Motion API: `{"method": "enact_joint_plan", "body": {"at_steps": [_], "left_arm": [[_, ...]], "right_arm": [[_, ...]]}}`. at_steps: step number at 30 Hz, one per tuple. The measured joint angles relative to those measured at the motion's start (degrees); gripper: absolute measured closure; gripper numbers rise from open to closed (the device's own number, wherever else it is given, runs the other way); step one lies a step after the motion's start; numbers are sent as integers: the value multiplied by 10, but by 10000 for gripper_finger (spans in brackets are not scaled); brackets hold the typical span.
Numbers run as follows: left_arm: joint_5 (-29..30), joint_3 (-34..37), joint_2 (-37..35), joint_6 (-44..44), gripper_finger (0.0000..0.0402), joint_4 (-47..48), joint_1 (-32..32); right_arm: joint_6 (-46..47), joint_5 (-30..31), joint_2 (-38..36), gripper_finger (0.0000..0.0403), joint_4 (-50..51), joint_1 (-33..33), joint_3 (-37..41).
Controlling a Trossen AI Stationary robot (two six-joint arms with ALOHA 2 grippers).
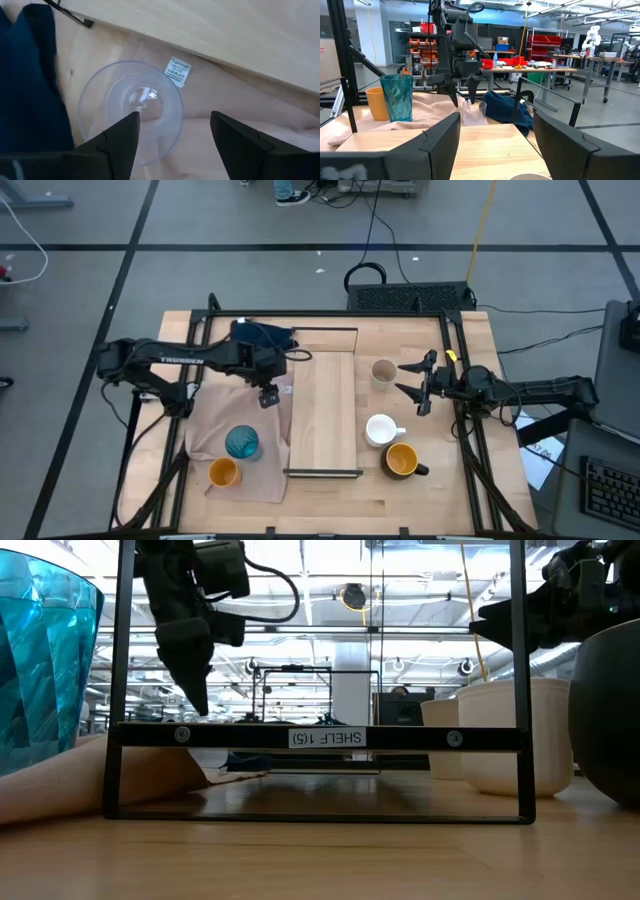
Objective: Stack small to large cups/mugs on shelf
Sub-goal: Put the transparent glass on the shelf
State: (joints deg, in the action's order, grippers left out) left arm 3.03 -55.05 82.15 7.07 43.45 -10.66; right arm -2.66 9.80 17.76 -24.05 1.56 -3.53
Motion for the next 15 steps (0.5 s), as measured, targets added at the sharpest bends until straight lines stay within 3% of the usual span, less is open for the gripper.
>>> {"method": "enact_joint_plan", "body": {"at_steps": [15], "left_arm": [[0, 0, 12, -26, 158, -13, -6]], "right_arm": [[0, 0, 0, 161, 4, 0, 0]]}}
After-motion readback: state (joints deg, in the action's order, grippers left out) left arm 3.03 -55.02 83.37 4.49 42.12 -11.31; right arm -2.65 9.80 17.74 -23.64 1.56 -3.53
